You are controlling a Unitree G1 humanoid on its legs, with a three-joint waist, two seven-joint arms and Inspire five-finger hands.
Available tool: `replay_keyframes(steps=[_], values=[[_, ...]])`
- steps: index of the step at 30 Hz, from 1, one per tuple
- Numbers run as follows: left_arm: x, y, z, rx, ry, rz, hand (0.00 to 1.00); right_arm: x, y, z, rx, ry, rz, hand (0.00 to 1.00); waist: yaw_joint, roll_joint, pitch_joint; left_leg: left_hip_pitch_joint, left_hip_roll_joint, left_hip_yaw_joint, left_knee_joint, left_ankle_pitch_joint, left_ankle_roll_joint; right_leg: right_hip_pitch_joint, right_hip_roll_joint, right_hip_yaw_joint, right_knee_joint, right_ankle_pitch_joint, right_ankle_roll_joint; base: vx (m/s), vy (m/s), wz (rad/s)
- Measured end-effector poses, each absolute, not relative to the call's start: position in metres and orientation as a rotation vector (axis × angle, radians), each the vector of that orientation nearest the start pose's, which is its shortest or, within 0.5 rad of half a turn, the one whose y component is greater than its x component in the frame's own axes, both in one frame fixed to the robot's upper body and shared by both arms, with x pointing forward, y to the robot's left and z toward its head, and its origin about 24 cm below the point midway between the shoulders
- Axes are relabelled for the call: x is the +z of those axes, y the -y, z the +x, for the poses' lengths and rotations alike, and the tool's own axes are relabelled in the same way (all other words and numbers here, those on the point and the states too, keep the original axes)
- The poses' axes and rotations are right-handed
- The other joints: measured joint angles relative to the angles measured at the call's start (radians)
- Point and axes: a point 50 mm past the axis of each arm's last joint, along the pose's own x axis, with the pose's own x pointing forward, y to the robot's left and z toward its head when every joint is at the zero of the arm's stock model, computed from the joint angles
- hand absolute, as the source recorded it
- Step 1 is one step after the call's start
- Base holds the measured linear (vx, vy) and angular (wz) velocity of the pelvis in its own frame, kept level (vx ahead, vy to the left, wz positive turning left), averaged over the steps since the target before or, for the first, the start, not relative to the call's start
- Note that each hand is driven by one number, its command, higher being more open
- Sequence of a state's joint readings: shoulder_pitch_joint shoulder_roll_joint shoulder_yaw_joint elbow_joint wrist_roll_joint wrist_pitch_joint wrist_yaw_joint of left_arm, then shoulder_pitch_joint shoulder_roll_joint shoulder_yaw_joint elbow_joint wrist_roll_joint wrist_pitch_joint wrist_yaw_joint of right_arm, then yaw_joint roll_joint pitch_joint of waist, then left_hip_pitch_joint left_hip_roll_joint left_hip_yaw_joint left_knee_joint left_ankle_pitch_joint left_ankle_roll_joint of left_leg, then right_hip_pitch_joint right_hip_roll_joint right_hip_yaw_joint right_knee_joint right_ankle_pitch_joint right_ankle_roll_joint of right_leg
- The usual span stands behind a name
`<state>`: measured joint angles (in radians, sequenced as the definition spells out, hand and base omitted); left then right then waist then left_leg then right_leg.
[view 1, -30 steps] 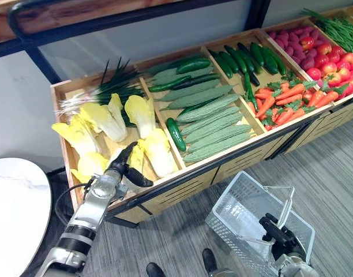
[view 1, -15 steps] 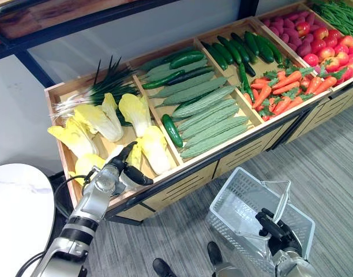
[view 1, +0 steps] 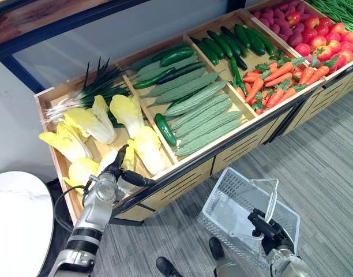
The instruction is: Pick vegetable in the basket
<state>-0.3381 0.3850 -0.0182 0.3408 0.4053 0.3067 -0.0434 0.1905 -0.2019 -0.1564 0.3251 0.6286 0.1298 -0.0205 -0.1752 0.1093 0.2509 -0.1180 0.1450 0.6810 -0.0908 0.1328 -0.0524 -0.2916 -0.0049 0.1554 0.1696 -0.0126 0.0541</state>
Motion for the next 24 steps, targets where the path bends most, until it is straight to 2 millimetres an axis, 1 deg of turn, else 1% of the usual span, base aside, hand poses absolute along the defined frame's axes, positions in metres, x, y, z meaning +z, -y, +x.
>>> replay_keyframes(steps=[1,6,7,8,13,15,17,20,24], values=[[0.052,-0.237,0.313,0.099,-0.300,0.765,0.00,-0.068,0.243,0.171,-0.366,-0.543,0.451,0.00,0.000,0.001,0.001,-0.003,-0.001,-0.009,0.000,0.000,0.000,0.001,-0.003,-0.009,-0.005,0.000,0.000,0.02,0.025,0.12],[0.052,-0.231,0.314,0.103,-0.280,0.784,0.00,-0.070,0.241,0.170,-0.381,-0.555,0.457,0.00,-0.001,0.002,0.002,-0.005,-0.004,-0.023,0.000,-0.002,-0.003,0.013,-0.008,-0.019,-0.023,0.000,0.001,0.03,0.030,0.10],[0.054,-0.231,0.314,0.112,-0.265,0.823,0.00,-0.070,0.241,0.170,-0.387,-0.555,0.455,0.00,-0.001,0.002,0.002,-0.006,-0.004,-0.029,0.000,-0.005,-0.007,0.015,-0.009,-0.020,-0.027,0.000,0.001,0.03,0.025,0.04],[0.055,-0.231,0.314,0.116,-0.263,0.827,0.00,-0.070,0.242,0.170,-0.387,-0.555,0.455,0.00,-0.001,0.002,0.002,-0.006,-0.004,-0.030,0.000,-0.005,-0.007,0.015,-0.009,-0.020,-0.027,0.000,0.001,0.00,0.000,0.00],[0.060,-0.243,0.313,0.213,-0.242,0.842,0.00,-0.070,0.241,0.170,-0.387,-0.552,0.454,0.00,-0.012,-0.004,0.015,-0.007,-0.004,-0.034,0.001,-0.003,-0.004,0.017,-0.009,-0.017,-0.039,0.004,0.006,0.03,0.009,-0.03],[0.062,-0.249,0.312,0.249,-0.241,0.827,0.00,-0.071,0.242,0.169,-0.392,-0.555,0.455,0.00,-0.013,-0.003,0.016,-0.003,-0.005,-0.065,0.001,-0.005,-0.006,0.028,-0.008,-0.014,-0.048,0.010,0.001,0.08,0.006,-0.08],[0.062,-0.251,0.312,0.265,-0.238,0.827,0.00,-0.072,0.242,0.169,-0.394,-0.557,0.455,0.00,-0.013,-0.002,0.017,-0.001,-0.005,-0.089,0.001,-0.005,-0.007,0.032,-0.008,-0.013,-0.050,0.011,0.001,0.08,-0.006,-0.04],[0.060,-0.254,0.311,0.304,-0.240,0.812,0.00,-0.074,0.241,0.168,-0.395,-0.557,0.459,0.00,-0.016,-0.002,0.016,0.004,-0.005,-0.092,0.001,-0.007,-0.010,0.035,-0.006,-0.010,-0.053,0.011,0.001,0.03,0.009,-0.06],[0.053,-0.262,0.309,0.349,-0.274,0.754,0.00,-0.076,0.241,0.167,-0.398,-0.564,0.460,0.00,-0.033,-0.003,0.017,0.030,-0.005,-0.092,0.001,-0.010,-0.014,0.062,-0.004,-0.009,-0.062,0.009,-0.001,0.00,0.006,-0.02]])
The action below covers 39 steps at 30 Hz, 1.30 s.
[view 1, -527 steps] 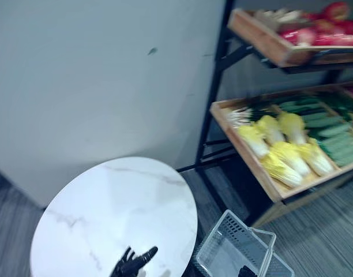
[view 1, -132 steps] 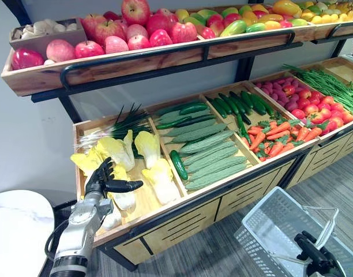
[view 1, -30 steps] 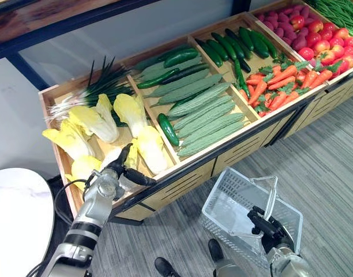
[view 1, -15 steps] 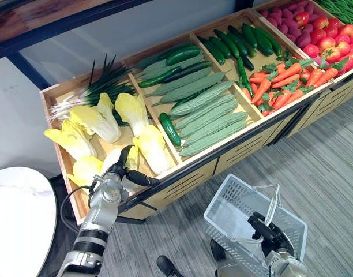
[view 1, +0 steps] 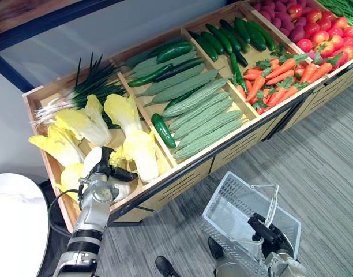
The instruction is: Pick vegetable in the basket
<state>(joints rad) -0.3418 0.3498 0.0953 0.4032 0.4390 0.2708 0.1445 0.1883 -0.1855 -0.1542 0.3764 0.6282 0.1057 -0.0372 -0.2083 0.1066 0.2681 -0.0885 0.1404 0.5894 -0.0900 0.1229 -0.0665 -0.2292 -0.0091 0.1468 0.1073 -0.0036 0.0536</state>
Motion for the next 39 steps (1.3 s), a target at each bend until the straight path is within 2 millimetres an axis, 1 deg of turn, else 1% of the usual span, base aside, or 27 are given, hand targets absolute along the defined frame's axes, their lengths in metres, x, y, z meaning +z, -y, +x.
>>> replay_keyframes(steps=[4,8,11,15,17,19,21,24,27,30,34,37,39], values=[[0.051,-0.271,0.314,0.360,-0.307,0.707,0.00,-0.077,0.243,0.165,-0.401,-0.569,0.456,0.00,-0.015,0.004,-0.002,0.018,0.002,-0.005,0.000,-0.002,-0.003,0.025,0.001,-0.006,-0.011,0.000,0.000,-0.03,0.008,0.03],[0.054,-0.272,0.317,0.343,-0.316,0.694,0.00,-0.077,0.246,0.164,-0.411,-0.569,0.452,0.00,-0.019,0.006,-0.009,0.024,0.004,-0.020,0.000,-0.003,-0.004,0.042,0.001,-0.017,-0.027,0.007,-0.001,-0.03,0.009,0.08],[0.057,-0.275,0.318,0.322,-0.335,0.664,0.00,-0.077,0.246,0.163,-0.413,-0.572,0.456,0.00,-0.023,-0.002,-0.024,0.029,0.006,-0.031,0.000,-0.003,-0.004,0.056,0.002,-0.029,-0.030,0.009,-0.003,-0.02,0.006,0.10],[0.051,-0.279,0.308,0.293,-0.371,0.592,0.00,-0.081,0.245,0.156,-0.446,-0.577,0.492,0.00,-0.019,-0.026,-0.071,0.037,0.011,-0.038,0.000,-0.002,-0.004,0.076,0.005,-0.032,-0.043,0.009,-0.003,-0.01,0.001,0.06],[0.052,-0.281,0.304,0.287,-0.366,0.561,0.00,-0.083,0.247,0.151,-0.481,-0.576,0.514,0.00,-0.016,-0.037,-0.087,0.042,0.012,-0.047,0.000,-0.001,-0.005,0.087,0.006,-0.036,-0.045,0.009,-0.004,0.00,0.000,0.11],[0.050,-0.276,0.298,0.239,-0.359,0.504,0.00,-0.087,0.253,0.142,-0.534,-0.584,0.534,0.00,-0.004,-0.050,-0.106,0.063,0.013,-0.052,0.000,-0.001,-0.005,0.115,0.005,-0.041,-0.052,0.009,-0.004,-0.02,0.012,0.12],[0.052,-0.271,0.294,0.207,-0.339,0.479,0.00,-0.088,0.256,0.138,-0.561,-0.581,0.545,0.00,0.009,-0.054,-0.114,0.075,0.014,-0.052,-0.001,-0.001,-0.005,0.128,0.005,-0.041,-0.054,0.009,-0.005,-0.05,0.008,0.02],[0.057,-0.264,0.293,0.159,-0.307,0.434,0.00,-0.088,0.260,0.134,-0.583,-0.579,0.549,0.00,0.025,-0.052,-0.138,0.075,0.020,-0.052,-0.006,-0.002,-0.005,0.128,0.008,-0.040,-0.053,0.013,-0.011,-0.10,0.002,0.01],[0.058,-0.253,0.288,0.108,-0.280,0.370,0.00,-0.091,0.263,0.124,-0.609,-0.594,0.548,0.00,0.038,-0.050,-0.172,0.083,0.022,-0.052,-0.006,-0.002,-0.006,0.136,0.010,-0.041,-0.054,0.017,-0.014,-0.08,0.004,0.00],[0.054,-0.245,0.281,0.077,-0.280,0.324,0.00,-0.094,0.263,0.114,-0.626,-0.617,0.547,0.00,0.043,-0.048,-0.199,0.088,0.024,-0.052,-0.007,-0.003,-0.006,0.144,0.010,-0.041,-0.059,0.024,-0.014,-0.08,0.003,0.00],[0.048,-0.239,0.278,0.065,-0.289,0.295,0.00,-0.097,0.263,0.107,-0.659,-0.623,0.565,0.00,0.053,-0.050,-0.210,0.087,0.024,-0.047,-0.007,-0.005,-0.008,0.145,0.009,-0.040,-0.070,0.039,-0.013,-0.09,0.006,-0.03],[0.045,-0.236,0.275,0.056,-0.296,0.266,0.00,-0.099,0.262,0.099,-0.681,-0.636,0.576,0.00,0.063,-0.056,-0.222,0.085,0.025,-0.039,-0.007,-0.005,-0.008,0.148,0.009,-0.036,-0.086,0.053,-0.012,-0.05,0.005,-0.05],[0.044,-0.230,0.275,0.026,-0.291,0.187,0.00,-0.101,0.261,0.096,-0.685,-0.647,0.578,0.00,0.072,-0.062,-0.234,0.085,0.024,-0.032,-0.007,-0.005,-0.008,0.150,0.008,-0.031,-0.095,0.060,-0.011,-0.03,0.005,-0.05]])
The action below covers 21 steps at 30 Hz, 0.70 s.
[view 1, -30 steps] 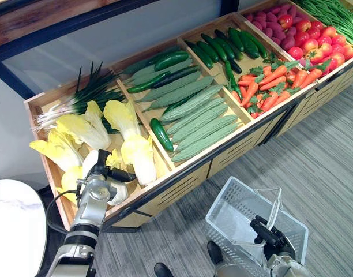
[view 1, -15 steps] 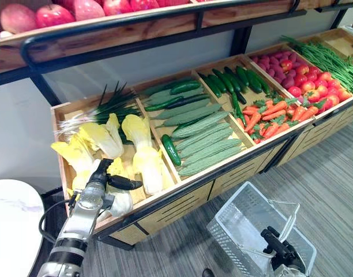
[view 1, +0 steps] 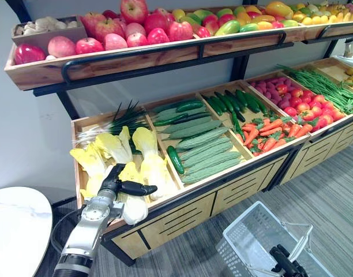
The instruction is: Pick vegetable in the basket
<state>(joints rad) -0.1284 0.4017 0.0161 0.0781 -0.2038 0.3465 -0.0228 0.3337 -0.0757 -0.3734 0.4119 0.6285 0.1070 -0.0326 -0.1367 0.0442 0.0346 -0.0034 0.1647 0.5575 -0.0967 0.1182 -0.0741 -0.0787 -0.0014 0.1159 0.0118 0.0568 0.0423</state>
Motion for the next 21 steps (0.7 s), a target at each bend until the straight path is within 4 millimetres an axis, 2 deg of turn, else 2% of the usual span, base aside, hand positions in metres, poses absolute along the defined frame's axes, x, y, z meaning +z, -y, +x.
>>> replay_keyframes(steps=[6,14,19,20,21], values=[[0.048,-0.201,0.267,-0.111,-0.241,-0.072,0.00,-0.106,0.256,0.092,-0.698,-0.670,0.595,0.00,0.003,-0.002,-0.008,0.014,-0.003,0.001,0.000,0.003,0.005,0.016,-0.003,0.001,-0.002,0.001,0.001,0.00,0.000,0.00],[0.062,-0.160,0.266,-0.322,-0.174,-0.163,0.00,-0.109,0.255,0.086,-0.725,-0.692,0.594,0.00,-0.009,0.026,-0.028,0.032,-0.001,0.011,0.000,-0.003,0.000,0.023,0.001,0.011,0.009,-0.008,0.007,-0.03,-0.011,-0.03],[0.061,-0.131,0.267,-0.431,-0.182,-0.168,0.00,-0.111,0.255,0.083,-0.732,-0.704,0.595,0.00,-0.042,0.021,-0.025,0.044,0.001,0.047,0.003,-0.011,-0.001,-0.015,0.013,0.058,0.067,-0.031,0.006,-0.02,-0.024,-0.26],[0.062,-0.122,0.269,-0.454,-0.182,-0.175,0.00,-0.112,0.255,0.082,-0.736,-0.709,0.593,0.00,-0.045,0.014,-0.020,0.053,0.005,0.057,0.024,-0.020,-0.004,-0.024,0.020,0.075,0.098,-0.043,0.007,0.02,-0.043,-0.44],[0.065,-0.115,0.272,-0.460,-0.174,-0.178,0.00,-0.112,0.253,0.082,-0.738,-0.708,0.598,0.00,-0.044,-0.010,-0.004,0.041,0.029,0.058,0.127,-0.062,-0.002,-0.026,0.024,0.098,0.130,-0.057,0.001,0.02,-0.052,-0.51]])
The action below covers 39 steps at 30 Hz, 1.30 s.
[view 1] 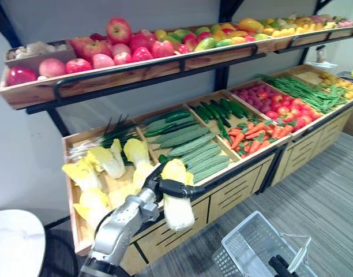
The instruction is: Pick vegetable in the basket
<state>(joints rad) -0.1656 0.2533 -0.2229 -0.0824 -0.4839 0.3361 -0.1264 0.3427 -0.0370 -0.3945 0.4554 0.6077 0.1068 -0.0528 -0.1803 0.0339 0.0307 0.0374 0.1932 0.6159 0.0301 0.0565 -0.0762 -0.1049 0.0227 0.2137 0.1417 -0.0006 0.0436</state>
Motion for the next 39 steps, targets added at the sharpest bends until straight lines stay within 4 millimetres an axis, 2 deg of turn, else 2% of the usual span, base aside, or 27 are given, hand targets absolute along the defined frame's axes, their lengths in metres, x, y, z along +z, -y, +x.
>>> replay_keyframes(steps=[1,2,3,4,5,6,7,9,10,13,17,20,22,24,26,27,28,31,33,37,39], values=[[0.067,-0.113,0.273,-0.456,-0.168,-0.184,0.00,-0.112,0.252,0.083,-0.734,-0.708,0.595,0.00,0.001,-0.012,0.008,-0.014,0.017,-0.029,0.080,-0.033,0.015,-0.002,0.011,0.017,0.016,-0.002,-0.008,0.02,-0.104,-0.97],[0.068,-0.113,0.274,-0.427,-0.162,-0.198,0.00,-0.110,0.251,0.087,-0.713,-0.700,0.587,0.00,0.016,-0.025,0.014,-0.057,0.053,-0.160,0.244,-0.096,0.050,-0.002,0.038,0.075,0.044,-0.009,-0.018,0.02,-0.062,-1.54],[0.070,-0.114,0.274,-0.394,-0.154,-0.209,0.00,-0.103,0.256,0.094,-0.683,-0.668,0.567,0.00,0.043,-0.017,0.011,-0.095,0.059,-0.304,0.345,-0.167,0.011,-0.020,0.070,0.144,0.065,-0.017,-0.030,0.02,0.006,-1.88],[0.072,-0.116,0.274,-0.381,-0.144,-0.214,0.00,-0.099,0.260,0.099,-0.664,-0.649,0.552,0.00,0.058,-0.006,0.010,-0.096,0.046,-0.362,0.361,-0.199,0.001,-0.032,0.086,0.185,0.079,-0.017,-0.030,0.01,0.158,-2.14],[0.078,-0.121,0.274,-0.355,-0.118,-0.217,0.00,-0.090,0.266,0.111,-0.619,-0.614,0.520,0.00,0.070,0.015,0.007,-0.086,0.018,-0.429,0.341,-0.248,0.047,-0.062,0.119,0.238,0.103,-0.014,-0.035,0.01,0.167,-1.74],[0.081,-0.123,0.275,-0.344,-0.100,-0.219,0.00,-0.084,0.269,0.118,-0.598,-0.582,0.509,0.00,0.070,0.019,0.005,-0.063,0.000,-0.479,0.305,-0.274,0.066,-0.087,0.133,0.262,0.124,-0.014,-0.034,0.01,0.160,-1.71],[0.088,-0.126,0.274,-0.334,-0.069,-0.223,0.00,-0.073,0.271,0.128,-0.574,-0.531,0.495,0.00,0.073,0.016,0.006,-0.048,-0.032,-0.539,0.252,-0.299,0.058,-0.123,0.152,0.303,0.151,-0.016,-0.031,0.00,0.099,-1.03],[0.092,-0.130,0.274,-0.323,-0.048,-0.216,0.00,-0.063,0.272,0.136,-0.553,-0.481,0.485,0.00,0.085,-0.013,0.025,-0.037,-0.067,-0.530,0.227,-0.300,0.056,-0.142,0.149,0.349,0.162,-0.015,-0.021,-0.04,0.155,-0.90],[0.090,-0.134,0.272,-0.313,-0.053,-0.207,0.00,-0.060,0.272,0.138,-0.547,-0.465,0.481,0.00,0.097,-0.026,0.033,-0.015,-0.071,-0.495,0.218,-0.296,0.049,-0.143,0.137,0.344,0.160,-0.012,-0.018,-0.06,0.177,-0.75],[0.090,-0.137,0.269,-0.325,-0.054,-0.185,0.00,-0.057,0.271,0.130,-0.549,-0.464,0.473,0.00,0.115,-0.025,0.033,-0.004,-0.082,-0.459,0.217,-0.297,0.023,-0.140,0.109,0.339,0.123,0.009,0.014,-0.04,0.180,-0.40],[0.107,-0.136,0.266,-0.356,0.016,-0.158,0.00,-0.067,0.262,0.117,-0.565,-0.515,0.508,0.00,0.125,-0.016,0.034,0.001,-0.094,-0.432,0.212,-0.295,0.019,-0.131,0.079,0.339,0.071,0.045,0.053,0.00,0.150,-0.20],[0.114,-0.141,0.264,-0.359,0.052,-0.156,0.00,-0.070,0.258,0.111,-0.554,-0.560,0.524,0.00,0.126,-0.012,0.036,0.027,-0.094,-0.406,0.197,-0.296,0.021,-0.109,0.075,0.344,0.038,0.071,0.058,0.02,0.105,-0.24],[0.119,-0.149,0.264,-0.344,0.076,-0.149,0.00,-0.062,0.259,0.112,-0.534,-0.549,0.511,0.00,0.124,-0.011,0.039,0.036,-0.094,-0.392,0.197,-0.300,0.026,-0.099,0.071,0.347,0.013,0.081,0.058,-0.02,0.086,-0.35],[0.122,-0.161,0.263,-0.302,0.100,-0.126,0.00,-0.041,0.267,0.121,-0.482,-0.480,0.471,0.00,0.139,-0.016,0.044,0.050,-0.094,-0.354,0.195,-0.306,0.027,-0.103,0.052,0.308,-0.008,0.089,0.038,-0.04,0.078,-0.48],[0.122,-0.167,0.262,-0.291,0.095,-0.099,0.00,-0.018,0.276,0.130,-0.421,-0.411,0.396,0.00,0.141,-0.016,0.044,0.050,-0.095,-0.346,0.197,-0.312,0.026,-0.098,0.040,0.287,-0.024,0.107,0.040,-0.02,0.063,-0.18],[0.123,-0.170,0.262,-0.300,0.095,-0.081,0.00,0.007,0.287,0.138,-0.372,-0.331,0.309,0.00,0.144,-0.017,0.044,0.051,-0.097,-0.346,0.202,-0.313,0.026,-0.097,0.037,0.286,-0.026,0.109,0.040,0.00,0.063,0.00],[0.124,-0.171,0.262,-0.301,0.096,-0.076,0.00,0.018,0.291,0.141,-0.352,-0.299,0.275,0.00,0.148,-0.018,0.044,0.051,-0.098,-0.346,0.203,-0.313,0.026,-0.097,0.036,0.286,-0.027,0.111,0.039,0.02,0.072,0.00],[0.130,-0.188,0.262,-0.262,0.111,-0.032,0.00,0.076,0.300,0.166,-0.199,-0.132,0.096,0.00,0.151,-0.030,0.038,0.053,-0.095,-0.346,0.206,-0.313,0.024,-0.093,0.036,0.281,-0.040,0.123,0.044,0.02,0.041,-0.02],[0.135,-0.197,0.262,-0.237,0.129,-0.008,0.00,0.104,0.299,0.182,-0.088,-0.054,0.014,0.00,0.151,-0.036,0.035,0.056,-0.090,-0.346,0.206,-0.312,0.023,-0.085,0.035,0.275,-0.060,0.134,0.042,0.00,0.000,0.00],[0.145,-0.208,0.262,-0.242,0.157,0.066,0.00,0.155,0.278,0.214,0.223,0.056,-0.153,0.00,0.168,-0.036,0.021,0.063,-0.084,-0.349,0.198,-0.310,0.019,-0.076,0.031,0.248,-0.077,0.144,0.042,0.03,0.022,0.02],[0.151,-0.208,0.263,-0.261,0.169,0.091,0.00,0.164,0.269,0.221,0.329,0.059,-0.209,0.00,0.175,-0.033,0.016,0.067,-0.081,-0.355,0.195,-0.309,0.018,-0.063,0.027,0.236,-0.097,0.153,0.044,0.04,0.026,0.08]])
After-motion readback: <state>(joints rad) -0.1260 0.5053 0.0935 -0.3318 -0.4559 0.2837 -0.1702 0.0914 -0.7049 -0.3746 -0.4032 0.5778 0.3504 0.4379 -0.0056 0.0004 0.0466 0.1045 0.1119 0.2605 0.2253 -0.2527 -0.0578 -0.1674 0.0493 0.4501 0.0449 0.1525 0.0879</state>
